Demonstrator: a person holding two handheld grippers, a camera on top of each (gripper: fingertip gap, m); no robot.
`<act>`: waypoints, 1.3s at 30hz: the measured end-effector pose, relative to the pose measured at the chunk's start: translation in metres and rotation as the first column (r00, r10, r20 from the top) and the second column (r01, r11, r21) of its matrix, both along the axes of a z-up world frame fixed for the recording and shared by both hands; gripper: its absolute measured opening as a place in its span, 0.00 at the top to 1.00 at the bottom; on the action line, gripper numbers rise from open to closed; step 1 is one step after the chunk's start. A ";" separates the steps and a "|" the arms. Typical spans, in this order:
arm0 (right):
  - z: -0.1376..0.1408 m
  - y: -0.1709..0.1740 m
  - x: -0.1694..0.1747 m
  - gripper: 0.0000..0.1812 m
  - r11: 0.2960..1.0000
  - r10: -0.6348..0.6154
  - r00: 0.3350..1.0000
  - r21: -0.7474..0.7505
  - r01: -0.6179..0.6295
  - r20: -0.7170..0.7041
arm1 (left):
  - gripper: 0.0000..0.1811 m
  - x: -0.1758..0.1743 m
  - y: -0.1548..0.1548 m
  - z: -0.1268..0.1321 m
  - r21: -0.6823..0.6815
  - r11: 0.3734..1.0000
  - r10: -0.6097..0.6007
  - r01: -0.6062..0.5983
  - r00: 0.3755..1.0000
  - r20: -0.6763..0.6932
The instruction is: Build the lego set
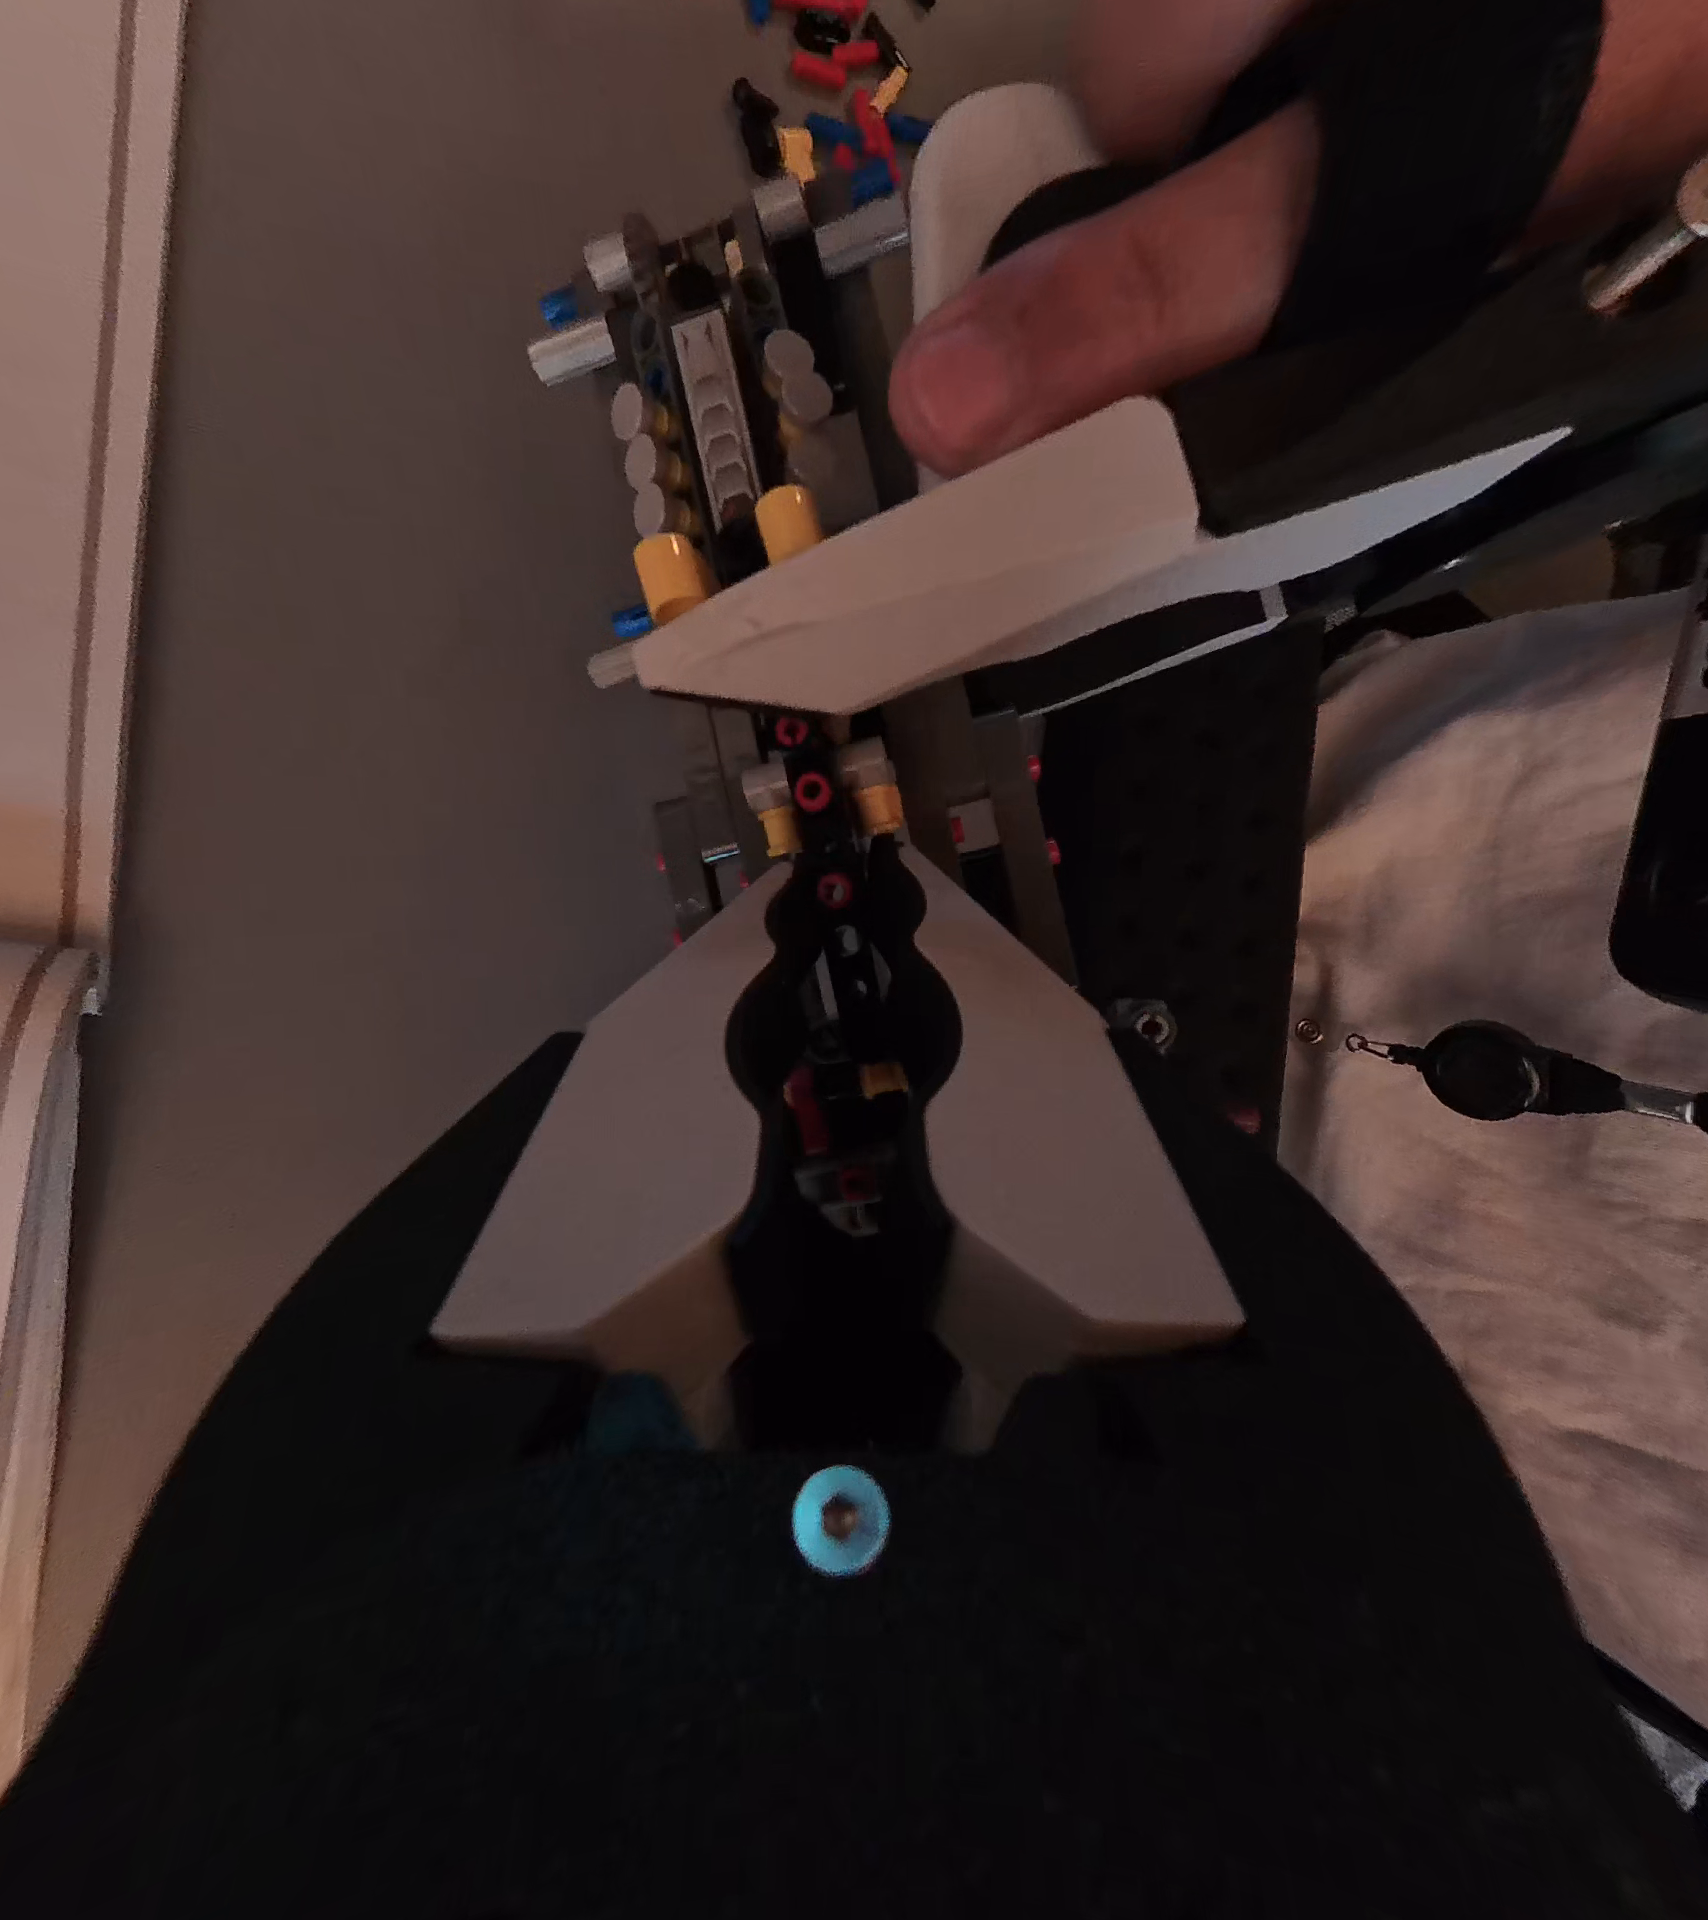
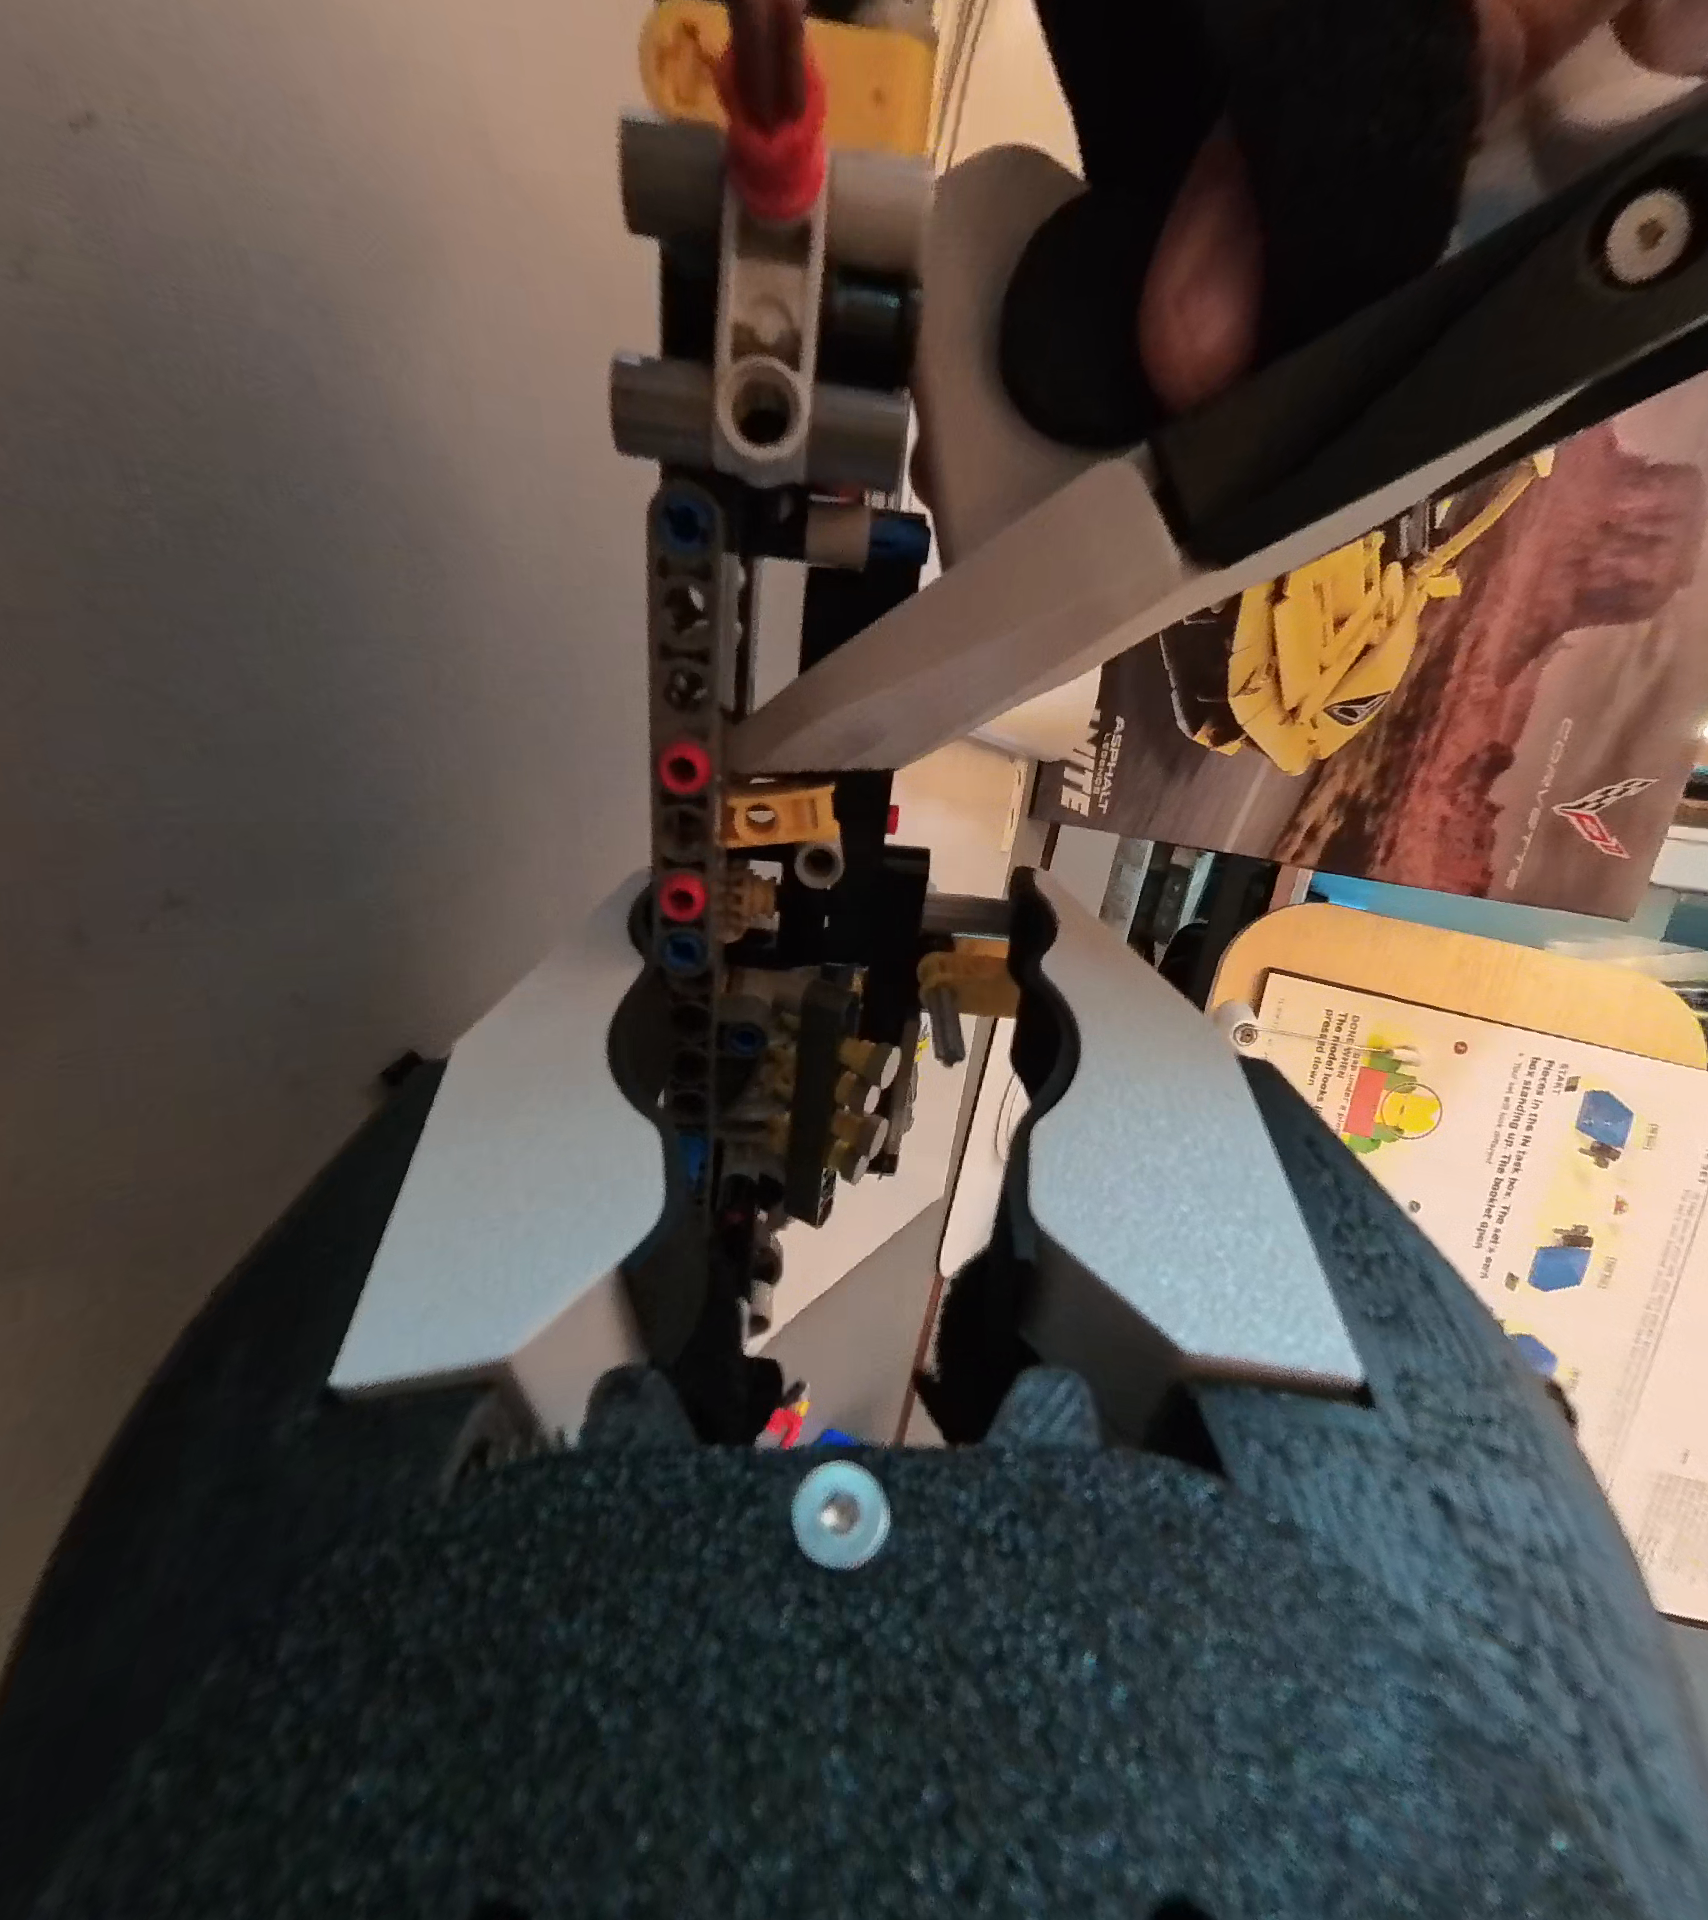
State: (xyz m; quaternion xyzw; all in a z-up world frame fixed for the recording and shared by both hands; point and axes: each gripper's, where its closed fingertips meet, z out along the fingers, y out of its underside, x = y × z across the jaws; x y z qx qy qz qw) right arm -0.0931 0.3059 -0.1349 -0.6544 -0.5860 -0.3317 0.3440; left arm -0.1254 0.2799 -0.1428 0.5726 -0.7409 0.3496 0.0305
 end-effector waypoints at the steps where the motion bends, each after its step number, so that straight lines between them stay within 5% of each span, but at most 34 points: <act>1: 0.000 0.000 0.000 0.65 1.000 0.000 1.000 0.010 0.000 -0.012 | 0.97 0.000 0.001 -0.001 -0.002 1.000 0.006 -0.006 1.000 -0.001; 8: 0.010 -0.030 -0.008 0.52 0.997 0.033 0.995 0.069 -0.027 -0.098 | 0.97 0.001 0.012 -0.007 0.037 0.998 0.042 -0.042 0.999 0.011; 12: 0.023 -0.044 -0.002 0.58 0.992 -0.036 0.919 0.100 0.081 -0.391 | 0.97 0.004 0.018 -0.015 0.125 0.990 0.066 -0.070 0.997 0.036; 15: 0.037 -0.033 0.028 0.63 0.953 -0.130 0.701 0.108 0.285 -0.702 | 0.97 0.011 0.029 -0.028 0.243 0.965 0.088 -0.102 0.994 0.065; 20: 0.053 -0.015 0.080 0.70 0.871 -0.085 0.107 -0.022 0.491 -0.991 | 0.97 0.022 0.038 -0.047 0.384 0.915 0.088 -0.126 0.990 0.114; 24: 0.052 -0.007 0.098 0.72 0.865 -0.040 -0.088 -0.079 0.496 -0.995 | 0.97 0.026 0.036 -0.056 0.417 0.897 0.097 -0.148 0.985 0.141; 27: 0.048 -0.009 0.103 0.74 0.867 -0.020 -0.153 -0.094 0.490 -0.988 | 0.97 0.026 0.032 -0.059 0.414 0.897 0.102 -0.156 0.983 0.149; 39: 0.034 -0.013 0.104 0.79 0.868 -0.046 -0.206 -0.141 0.475 -0.978 | 0.97 0.027 0.034 -0.064 0.463 0.869 0.096 -0.173 0.978 0.187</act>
